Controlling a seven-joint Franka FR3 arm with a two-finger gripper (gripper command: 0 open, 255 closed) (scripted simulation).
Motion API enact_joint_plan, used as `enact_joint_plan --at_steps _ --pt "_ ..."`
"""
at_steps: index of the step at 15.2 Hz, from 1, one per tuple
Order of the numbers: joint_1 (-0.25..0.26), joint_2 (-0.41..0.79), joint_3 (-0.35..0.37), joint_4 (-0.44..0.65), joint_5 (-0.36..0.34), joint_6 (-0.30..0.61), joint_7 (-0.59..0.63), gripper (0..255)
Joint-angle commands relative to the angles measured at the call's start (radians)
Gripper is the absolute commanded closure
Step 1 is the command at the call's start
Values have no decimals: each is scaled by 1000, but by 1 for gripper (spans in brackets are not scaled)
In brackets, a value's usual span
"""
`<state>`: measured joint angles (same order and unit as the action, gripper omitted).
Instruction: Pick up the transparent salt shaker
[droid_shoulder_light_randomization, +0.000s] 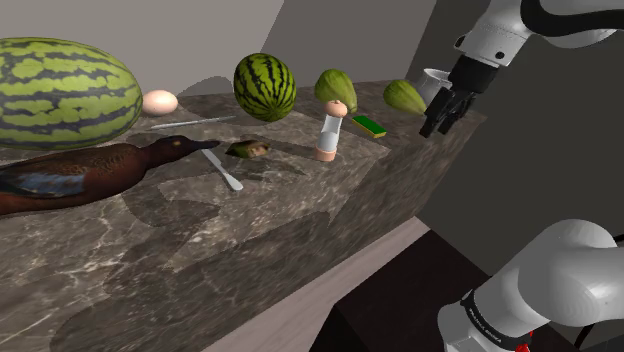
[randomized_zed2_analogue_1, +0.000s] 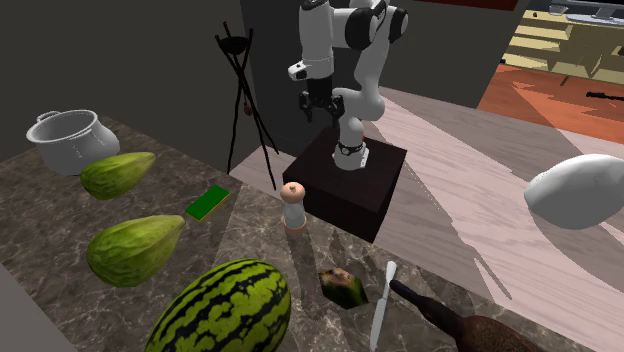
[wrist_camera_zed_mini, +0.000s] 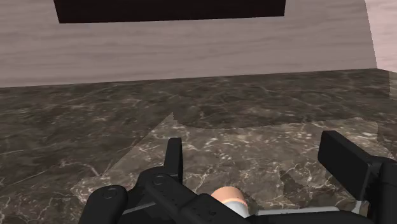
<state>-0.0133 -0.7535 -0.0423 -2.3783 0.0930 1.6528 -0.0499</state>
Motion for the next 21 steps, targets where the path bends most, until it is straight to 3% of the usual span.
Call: enact_joint_plan --at_steps 1,11,21 --pt "0 0 0 0 0 0 0 0" --pt "10 388 74 267 -13 143 95 0" --pt "22 786 120 671 -86 150 202 0"
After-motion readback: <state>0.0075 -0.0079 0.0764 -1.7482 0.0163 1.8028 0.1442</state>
